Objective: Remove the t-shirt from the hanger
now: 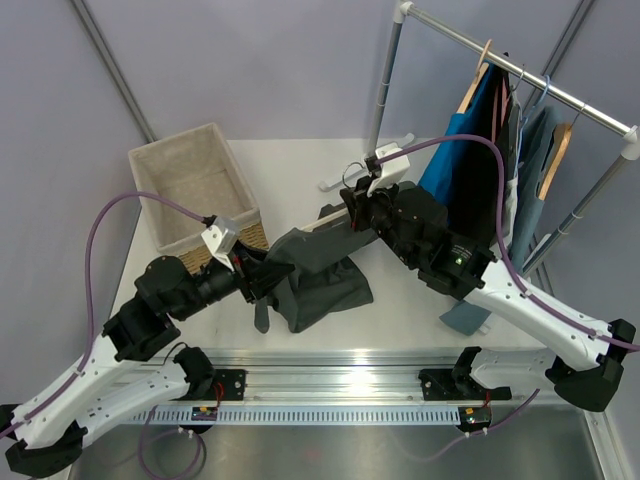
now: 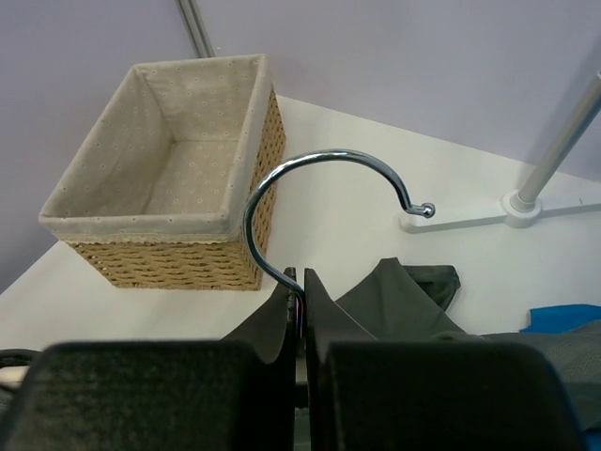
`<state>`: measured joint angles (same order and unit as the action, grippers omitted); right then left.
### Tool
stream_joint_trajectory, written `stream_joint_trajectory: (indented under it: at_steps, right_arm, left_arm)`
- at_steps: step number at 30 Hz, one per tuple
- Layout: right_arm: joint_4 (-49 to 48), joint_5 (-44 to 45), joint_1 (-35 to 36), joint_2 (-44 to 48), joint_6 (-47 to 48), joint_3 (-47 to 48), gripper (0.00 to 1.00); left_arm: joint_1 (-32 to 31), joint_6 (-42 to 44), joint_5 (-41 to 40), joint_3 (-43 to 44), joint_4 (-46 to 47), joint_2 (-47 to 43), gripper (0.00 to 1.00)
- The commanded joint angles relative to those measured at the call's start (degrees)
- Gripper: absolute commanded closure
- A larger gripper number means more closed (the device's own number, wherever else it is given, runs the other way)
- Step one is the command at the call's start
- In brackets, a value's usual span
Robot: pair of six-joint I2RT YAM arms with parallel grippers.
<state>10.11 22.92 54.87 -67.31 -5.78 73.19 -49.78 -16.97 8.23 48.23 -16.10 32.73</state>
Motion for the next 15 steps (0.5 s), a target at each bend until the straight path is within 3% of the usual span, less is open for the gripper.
stream_joint_trajectory:
  at_steps: [1,3,5,7,10,15]
  right_arm:
    - [1.3,4.2,0.3,1.5,0.9,2.4,1.00]
    - [2.7,5.8,0.3,1.7,1.6,3.3,1.00]
    - [3.2,7.4,0.3,2.4,2.1,4.0,1.00]
    - [3.7,8.1,0.2,3.0,2.4,4.2,1.00]
    - [4.1,8.7,0.2,4.5,2.6,4.3,1.00]
    - [6.7,8.1,-0.3,5.5,1.2,6.9,1.00]
  left_arm:
    - [-0.2,-0.4,2.7,0.4,6.7,-1.2,0.62]
    - [-0.2,-0.4,2.9,0.1,6.3,-1.2,0.50]
    - [-0.2,-0.6,2.8,0.0,6.2,-1.2,0.47]
    - [-0.2,-0.8,2.8,0.1,6.0,-1.1,0.48]
    - [-0.2,-1.0,3.1,0.1,5.6,-0.7,0.58]
    - [-0.2,-1.7,4.1,-0.5,5.6,-0.2,0.58]
